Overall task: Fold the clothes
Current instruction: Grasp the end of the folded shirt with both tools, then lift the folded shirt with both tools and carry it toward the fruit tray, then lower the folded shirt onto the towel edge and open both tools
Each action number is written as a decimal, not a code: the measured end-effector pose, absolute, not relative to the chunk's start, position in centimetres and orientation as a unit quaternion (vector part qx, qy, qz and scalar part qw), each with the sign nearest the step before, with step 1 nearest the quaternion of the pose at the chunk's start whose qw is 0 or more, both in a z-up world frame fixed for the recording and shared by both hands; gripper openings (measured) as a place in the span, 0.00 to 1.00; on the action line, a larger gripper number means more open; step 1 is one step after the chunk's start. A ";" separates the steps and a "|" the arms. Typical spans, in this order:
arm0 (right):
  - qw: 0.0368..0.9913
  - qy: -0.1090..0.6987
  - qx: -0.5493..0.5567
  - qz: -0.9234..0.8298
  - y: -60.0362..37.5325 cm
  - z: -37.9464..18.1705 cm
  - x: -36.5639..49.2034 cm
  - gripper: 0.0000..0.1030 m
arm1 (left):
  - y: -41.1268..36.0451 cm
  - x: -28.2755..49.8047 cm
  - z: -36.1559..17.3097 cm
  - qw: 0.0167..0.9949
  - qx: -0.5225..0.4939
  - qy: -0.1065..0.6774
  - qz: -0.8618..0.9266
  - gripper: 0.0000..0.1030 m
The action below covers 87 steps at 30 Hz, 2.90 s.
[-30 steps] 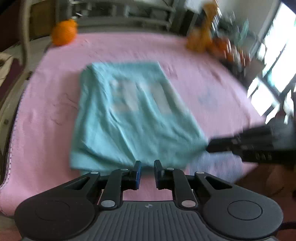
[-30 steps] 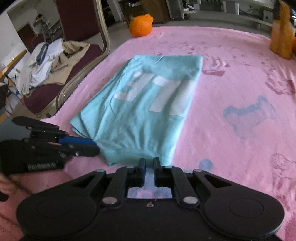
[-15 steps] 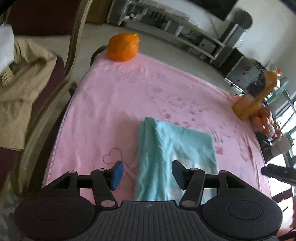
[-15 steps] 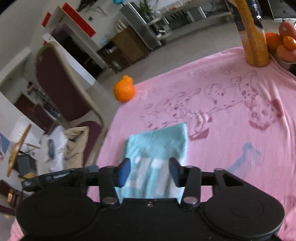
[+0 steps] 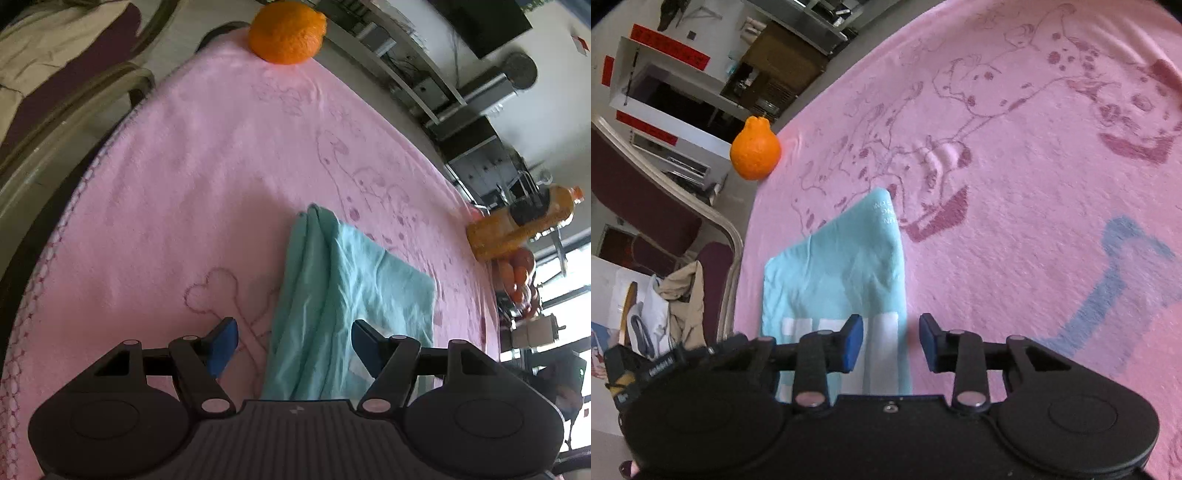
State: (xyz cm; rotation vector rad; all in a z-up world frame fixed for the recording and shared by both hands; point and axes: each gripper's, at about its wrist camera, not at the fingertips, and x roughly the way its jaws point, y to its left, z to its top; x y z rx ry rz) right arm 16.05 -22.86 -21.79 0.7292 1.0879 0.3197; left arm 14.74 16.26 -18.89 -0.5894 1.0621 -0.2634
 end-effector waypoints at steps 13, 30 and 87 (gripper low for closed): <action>0.764 0.473 0.406 0.166 -23.5 -23.5 17.1 0.24 | 13.9 18.1 -19.9 0.807 -0.270 0.495 -0.174 0.59; 0.853 0.411 0.290 0.139 -19.1 -19.1 16.0 0.05 | 4.6 11.8 -13.1 0.923 -0.029 0.361 -0.129 0.10; 0.853 0.453 0.246 -0.088 -48.7 -12.6 -1.7 0.05 | -26.4 5.9 -16.7 0.814 0.061 0.508 -0.274 0.20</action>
